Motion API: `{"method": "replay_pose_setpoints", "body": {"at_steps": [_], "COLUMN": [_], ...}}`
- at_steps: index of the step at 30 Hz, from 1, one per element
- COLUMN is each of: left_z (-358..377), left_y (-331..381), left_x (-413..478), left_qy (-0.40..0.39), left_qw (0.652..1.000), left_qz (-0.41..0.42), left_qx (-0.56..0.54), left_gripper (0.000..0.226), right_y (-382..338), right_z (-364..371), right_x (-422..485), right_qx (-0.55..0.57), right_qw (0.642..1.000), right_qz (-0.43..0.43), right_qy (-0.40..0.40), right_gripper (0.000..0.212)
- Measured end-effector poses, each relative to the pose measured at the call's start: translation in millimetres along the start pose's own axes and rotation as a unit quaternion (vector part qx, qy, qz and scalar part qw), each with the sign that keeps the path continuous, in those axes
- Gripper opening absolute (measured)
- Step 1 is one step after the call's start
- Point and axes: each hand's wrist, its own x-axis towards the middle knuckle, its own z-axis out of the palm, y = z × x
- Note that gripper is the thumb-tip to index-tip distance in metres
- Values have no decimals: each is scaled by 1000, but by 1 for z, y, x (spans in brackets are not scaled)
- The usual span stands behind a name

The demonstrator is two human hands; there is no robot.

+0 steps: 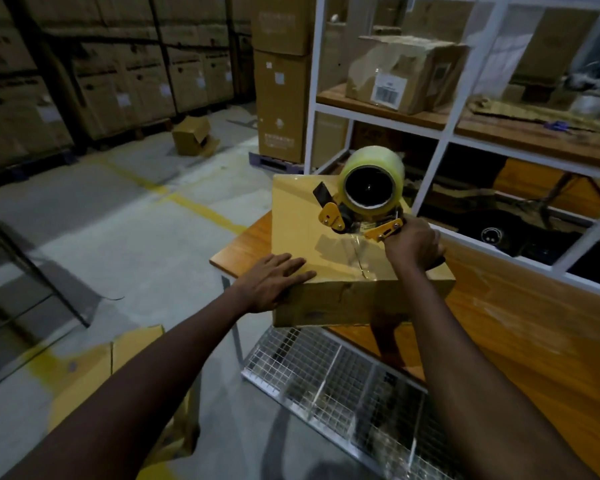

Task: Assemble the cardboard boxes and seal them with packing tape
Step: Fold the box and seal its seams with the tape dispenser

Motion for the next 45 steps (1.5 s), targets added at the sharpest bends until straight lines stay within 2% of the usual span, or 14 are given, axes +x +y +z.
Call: {"method": "replay_pose_setpoints", "body": {"at_steps": [4, 8, 12, 14, 16, 18, 21, 23, 25, 28, 32, 38, 43, 45], "left_z": [4, 15, 18, 8, -7, -21, -39, -44, -43, -47, -48, -48, -46, -45], "left_y": [-24, -44, -61, -61, -53, -44, -33, -30, -29, -25, -22, -21, -20, -24], "left_x": [4, 13, 27, 36, 46, 55, 65, 69, 75, 78, 78, 79, 85, 83], "left_qy": [15, 4, 61, 122, 203, 222, 61, -34, -41, 4, 44, 64, 111, 136], "left_qw": [993, 985, 966, 937, 854, 732, 523, 401, 319, 242, 227, 200, 210, 235], "left_qz": [-116, -170, -247, -282, -316, -348, -356, -328, -315, -318, -330, -351, -384, -401], "left_qx": [29, 21, -50, -168, -360, -541, -772, -855, -893, -917, -915, -913, -892, -875], "left_gripper": [76, 88, 56, 45, 35, 29, 38, 51, 58, 44, 19, 24, 19, 17], "right_y": [-24, -42, -55, -59, -63, -67, -76, -80, -82, -81, -78, -74, -74, -71], "right_z": [13, 19, 22, 22, 21, 20, 15, 13, 14, 17, 19, 26, 31, 32], "right_x": [-3, -3, -1, -1, 0, -1, -1, -2, -4, -7, -7, -6, -4, -3], "right_qx": [-16, -40, -54, -49, -50, -50, -46, -42, -44, -44, -54, -56, -62, -70], "right_qw": [1000, 999, 999, 999, 999, 999, 999, 999, 999, 999, 999, 998, 998, 997], "right_qz": [-4, -8, 11, 13, 7, 0, -5, -2, -4, -10, -4, 2, -12, -20], "right_qy": [-3, 1, 1, 4, 8, 15, 13, 12, 14, 12, 6, 5, 9, 11], "right_gripper": [16, 15, 15, 16, 17, 17, 14, 15, 13, 10, 12, 15, 13, 11]}}
